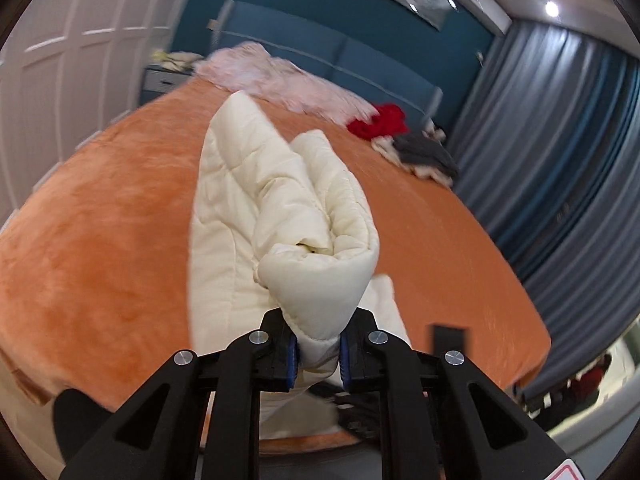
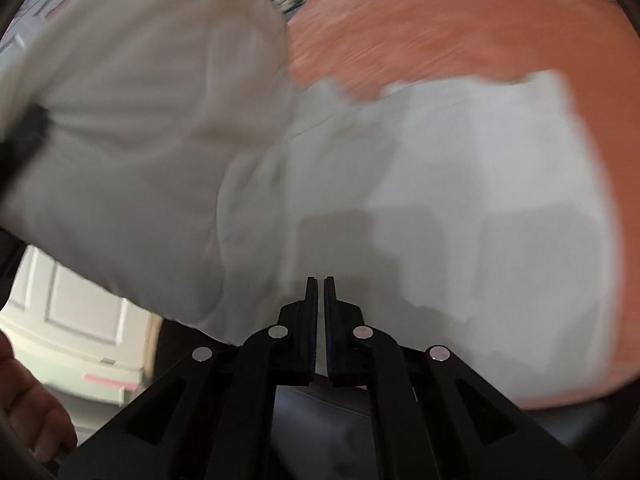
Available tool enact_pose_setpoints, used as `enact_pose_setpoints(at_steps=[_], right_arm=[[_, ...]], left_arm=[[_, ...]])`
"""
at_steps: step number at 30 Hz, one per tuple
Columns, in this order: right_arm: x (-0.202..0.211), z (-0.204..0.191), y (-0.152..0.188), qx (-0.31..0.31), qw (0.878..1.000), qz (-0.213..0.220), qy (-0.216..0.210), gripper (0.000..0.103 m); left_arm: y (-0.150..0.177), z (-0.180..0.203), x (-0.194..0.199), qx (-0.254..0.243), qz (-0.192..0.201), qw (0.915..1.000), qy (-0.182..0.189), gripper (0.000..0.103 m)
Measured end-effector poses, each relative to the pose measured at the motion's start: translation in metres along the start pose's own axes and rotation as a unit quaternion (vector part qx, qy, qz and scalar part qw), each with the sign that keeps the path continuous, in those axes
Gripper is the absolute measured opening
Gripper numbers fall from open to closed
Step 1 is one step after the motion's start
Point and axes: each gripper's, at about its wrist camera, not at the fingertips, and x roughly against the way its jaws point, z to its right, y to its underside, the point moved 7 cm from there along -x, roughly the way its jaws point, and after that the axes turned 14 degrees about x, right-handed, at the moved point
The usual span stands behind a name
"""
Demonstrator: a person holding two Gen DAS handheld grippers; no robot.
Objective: Fold large clothes
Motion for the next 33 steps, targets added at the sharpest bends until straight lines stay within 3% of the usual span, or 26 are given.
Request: enact_pose_setpoints(at_steps=[7,11,14,16,18,19,20,22,25,30,33], right_arm=[[0.067,0.068,0.035,-0.034,0.995,0.019,0.096,0.004],[0.085,0.080,0.045,-0.047,0.993,0.030,0.100,0.004],[0.097,0.083,0.037,-0.050,0.993,0.046,0.099,0.005],[0.101,0.077,0.024,-0.050,0.993,0.060,0.094,0.017],[0.112,0.075,0.012,-0.047,0.992,0.076,0.087,0.030],[0.117,0.074,0.008,-0.045,0.992,0.082,0.083,0.035],[0.121,0.072,0.005,-0.043,0.992,0.089,0.077,0.037],[0.128,0.065,-0.004,-0.038,0.993,0.099,0.061,0.040],[0.131,0.047,-0.017,-0.023,0.993,0.106,0.040,0.049],[0.113,0.022,-0.037,0.017,0.994,0.097,0.040,0.064],[0.098,0.014,-0.043,0.031,0.995,0.082,0.044,0.065]], left_arm=[[0.055,0.045,-0.067,-0.060,-0.067,0.9957,-0.022,0.014],[0.090,0.048,-0.101,-0.073,-0.116,0.9899,-0.036,0.018],[0.112,0.046,-0.119,-0.086,-0.128,0.9869,-0.049,0.023],[0.118,0.047,-0.122,-0.097,-0.132,0.9850,-0.056,0.025],[0.118,0.051,-0.118,-0.104,-0.133,0.9843,-0.050,0.037],[0.117,0.052,-0.112,-0.104,-0.135,0.9844,-0.042,0.049],[0.116,0.053,-0.103,-0.100,-0.135,0.9854,-0.029,0.063],[0.114,0.052,-0.085,-0.093,-0.120,0.9882,-0.020,0.075],[0.110,0.041,-0.061,-0.097,-0.100,0.9893,-0.043,0.077],[0.094,-0.019,-0.038,-0.023,-0.088,0.9916,-0.092,0.076],[0.080,-0.059,-0.032,0.055,-0.086,0.9895,-0.102,0.076]])
